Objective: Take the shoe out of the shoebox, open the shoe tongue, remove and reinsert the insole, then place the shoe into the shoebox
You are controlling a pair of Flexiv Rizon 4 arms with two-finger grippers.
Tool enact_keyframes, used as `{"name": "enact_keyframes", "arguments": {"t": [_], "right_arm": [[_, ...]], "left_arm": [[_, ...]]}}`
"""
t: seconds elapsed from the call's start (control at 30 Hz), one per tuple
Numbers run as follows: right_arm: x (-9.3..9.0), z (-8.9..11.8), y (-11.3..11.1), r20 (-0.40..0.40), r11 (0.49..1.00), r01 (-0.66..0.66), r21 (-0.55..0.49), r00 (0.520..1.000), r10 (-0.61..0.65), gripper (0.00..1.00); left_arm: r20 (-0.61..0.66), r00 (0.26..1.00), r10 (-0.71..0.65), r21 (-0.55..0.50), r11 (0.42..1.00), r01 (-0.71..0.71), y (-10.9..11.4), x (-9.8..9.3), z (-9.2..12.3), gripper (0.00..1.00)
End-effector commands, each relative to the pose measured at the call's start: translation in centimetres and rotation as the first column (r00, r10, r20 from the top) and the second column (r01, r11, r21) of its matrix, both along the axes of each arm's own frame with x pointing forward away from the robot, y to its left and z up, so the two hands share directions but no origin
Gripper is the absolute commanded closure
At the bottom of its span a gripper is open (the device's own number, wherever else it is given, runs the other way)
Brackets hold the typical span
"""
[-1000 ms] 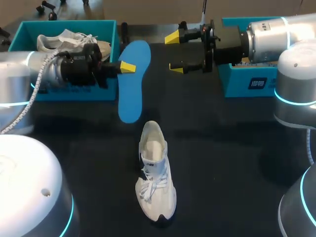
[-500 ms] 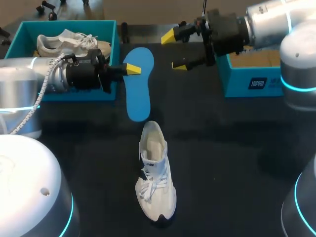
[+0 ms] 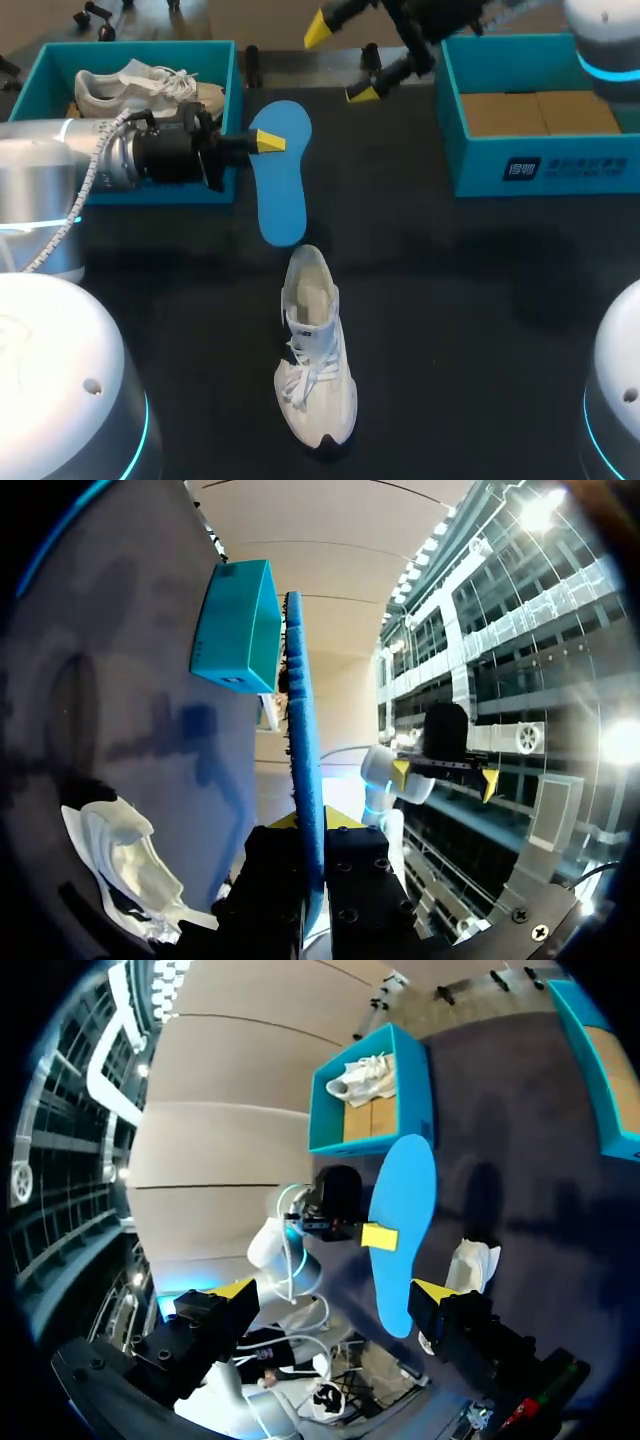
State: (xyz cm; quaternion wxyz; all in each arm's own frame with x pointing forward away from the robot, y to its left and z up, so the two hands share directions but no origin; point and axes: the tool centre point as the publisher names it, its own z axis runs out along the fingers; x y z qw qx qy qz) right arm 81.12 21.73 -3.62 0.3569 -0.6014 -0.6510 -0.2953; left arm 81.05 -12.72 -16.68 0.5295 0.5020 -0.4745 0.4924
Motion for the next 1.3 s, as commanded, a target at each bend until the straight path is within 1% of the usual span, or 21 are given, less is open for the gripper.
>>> {"name": "enact_keyframes", "arguments": {"t": [0.03, 0.1, 0.17, 0.23, 0.3, 0.47, 0.93, 1.13, 1.3], "right_arm": [[0.6, 1.3, 0.9, -0.05, 0.852, -0.052, -0.521, 0.998, 0.031, 0.0], [0.5, 1.7, 1.1, -0.052, 0.83, -0.048, -0.556, 0.998, 0.023, 0.0], [0.3, 2.2, 1.6, -0.063, 0.791, -0.037, -0.611, 0.998, -0.002, 0.0], [0.1, 2.5, 2.0, -0.057, 0.767, -0.029, -0.641, 0.998, -0.011, 0.0], [-0.1, 2.7, 2.3, -0.049, 0.76, -0.02, -0.649, 0.999, -0.015, 0.0], [-0.5, 3.4, 3.2, -0.013, 0.717, 0.005, -0.697, 1.0, -0.019, 0.0], [-0.8, 3.6, 4.4, 0.066, 0.677, 0.028, -0.736, 0.997, 0.03, 0.0], [-1.4, 3.5, 4.8, 0.095, 0.68, 0.049, -0.731, 0.995, 0.031, 0.0], [-1.7, 3.3, 5.0, 0.107, 0.702, 0.054, -0.71, 0.994, 0.033, 0.0]], "left_arm": [[0.0, 1.0, 0.002, 0.002, 1.0, -0.002, 0.0, -0.1, 0.0, 1.0], [0.0, 1.0, 0.002, 0.002, 1.0, -0.002, 0.0, -0.1, 0.0, 1.0], [0.0, 1.0, 0.002, 0.002, 1.0, -0.002, 0.0, -0.1, 0.0, 1.0], [0.0, 1.0, 0.002, 0.002, 1.0, -0.002, 0.0, -0.1, 0.0, 1.0], [0.0, 1.0, 0.002, 0.002, 1.0, -0.002, 0.0, -0.1, 0.0, 1.0], [0.0, 1.0, 0.002, 0.002, 1.0, -0.002, 0.0, -0.1, 0.0, 1.0], [0.0, 1.0, 0.002, 0.002, 1.0, -0.002, 0.0, -0.1, 0.0, 1.0], [0.0, 1.0, 0.002, 0.002, 1.0, -0.002, 0.0, -0.1, 0.0, 1.0], [0.0, 1.0, 0.002, 0.002, 1.0, -0.002, 0.0, -0.1, 0.0, 1.0]]}}
